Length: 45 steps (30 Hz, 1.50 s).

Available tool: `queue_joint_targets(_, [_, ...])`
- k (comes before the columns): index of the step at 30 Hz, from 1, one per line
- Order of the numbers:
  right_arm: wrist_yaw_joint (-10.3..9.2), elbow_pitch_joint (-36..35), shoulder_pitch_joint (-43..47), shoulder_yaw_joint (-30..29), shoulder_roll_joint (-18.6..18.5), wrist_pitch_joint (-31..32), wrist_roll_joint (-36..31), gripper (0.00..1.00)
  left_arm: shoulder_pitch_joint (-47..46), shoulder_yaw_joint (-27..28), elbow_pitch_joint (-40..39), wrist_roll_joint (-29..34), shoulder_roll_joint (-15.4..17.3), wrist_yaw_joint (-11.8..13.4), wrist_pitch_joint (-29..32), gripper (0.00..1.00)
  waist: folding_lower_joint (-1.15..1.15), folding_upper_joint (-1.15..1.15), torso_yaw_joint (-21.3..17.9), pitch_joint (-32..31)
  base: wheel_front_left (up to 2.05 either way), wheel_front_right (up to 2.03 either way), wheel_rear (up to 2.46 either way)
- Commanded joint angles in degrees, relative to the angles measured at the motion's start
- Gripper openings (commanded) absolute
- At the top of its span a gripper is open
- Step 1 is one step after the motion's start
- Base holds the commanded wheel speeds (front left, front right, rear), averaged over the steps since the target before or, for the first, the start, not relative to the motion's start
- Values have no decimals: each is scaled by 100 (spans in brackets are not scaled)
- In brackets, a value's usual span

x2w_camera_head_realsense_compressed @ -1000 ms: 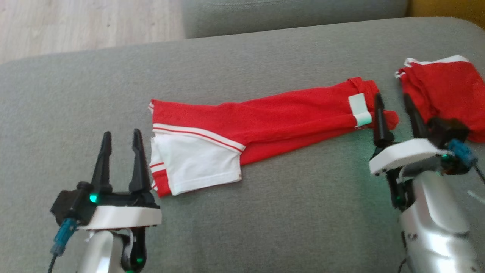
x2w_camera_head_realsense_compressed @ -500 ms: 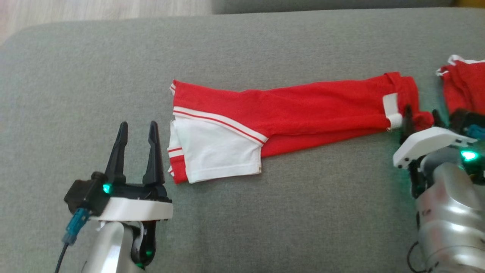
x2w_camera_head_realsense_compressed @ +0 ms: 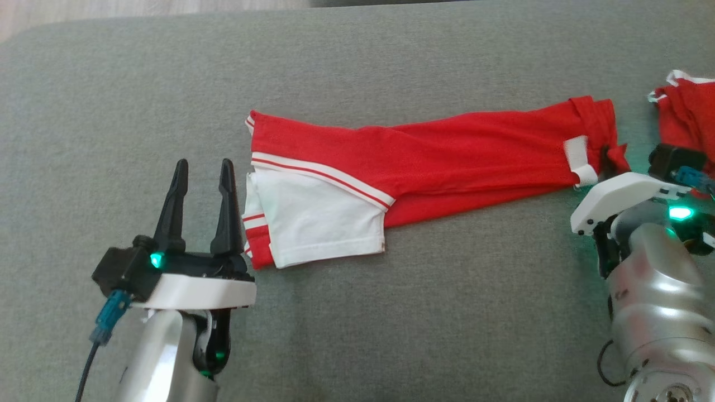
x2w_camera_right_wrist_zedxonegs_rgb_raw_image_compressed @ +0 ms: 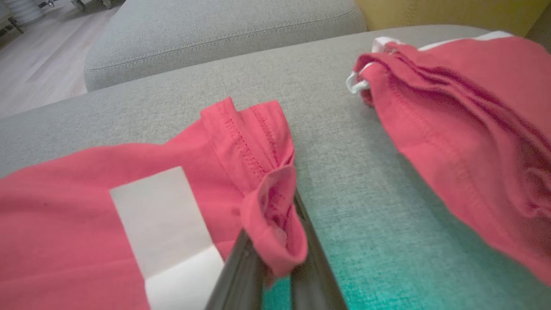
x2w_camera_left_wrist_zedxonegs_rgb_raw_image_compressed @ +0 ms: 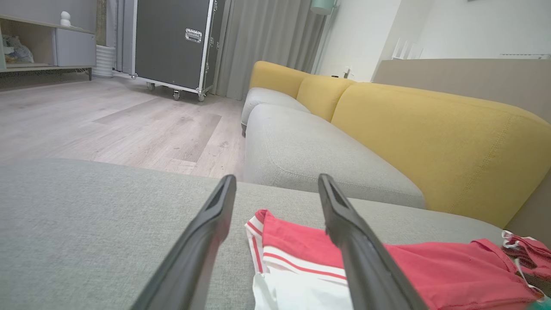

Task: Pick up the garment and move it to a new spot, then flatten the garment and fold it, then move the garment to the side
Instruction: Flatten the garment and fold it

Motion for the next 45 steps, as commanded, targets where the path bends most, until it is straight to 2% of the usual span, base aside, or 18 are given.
queue_joint_targets(1, [-4,-159,-185,71,2,-103,-57,0,-172,217,-152,16,23,-31,-29,100,0,0,-37,-7,0,0,0])
queue_joint_targets(13, [-4,-482,-185,277,-394,-414,-50,0,-83,222,-133,-99,22,-32,-29,100,0,0,-274,-298,0,0,0])
queue_joint_targets(18, [-4,-519,-212,602,-277,-470,152,0,-26,246,-157,-120,22,-32,-29,100,0,0,-265,-481,0,0,0])
queue_joint_targets(25, [-4,-606,-338,1417,-30,-509,620,0,115,296,-193,-92,22,-33,-29,100,0,0,-126,-844,0,0,0])
queue_joint_targets(28, [-4,-577,-369,1955,0,-514,1022,0,173,310,-215,-69,22,-33,-29,100,0,0,7,-978,0,0,0])
queue_joint_targets(32, [-4,-578,-359,3288,4,-518,2253,0,208,283,-219,-46,22,-33,-29,100,0,0,221,-1095,0,0,0])
queue_joint_targets(33, [-4,-578,-359,3288,4,-518,2253,0,208,283,-219,-46,22,-33,-29,100,0,0,221,-1095,0,0,0])
queue_joint_targets(36, [-4,-841,-195,4229,4,-481,3076,0,233,257,-223,-33,22,-33,-29,100,0,0,366,-1135,0,0,0])
queue_joint_targets(41, [-4,-1297,41,5414,5,-335,4154,0,231,178,-223,-28,22,-33,-29,100,0,0,710,-1069,0,0,0])
queue_joint_targets(45, [-4,-1482,199,6204,5,-319,4684,0,207,104,-191,-55,22,-33,-29,100,0,0,955,-980,0,0,0])
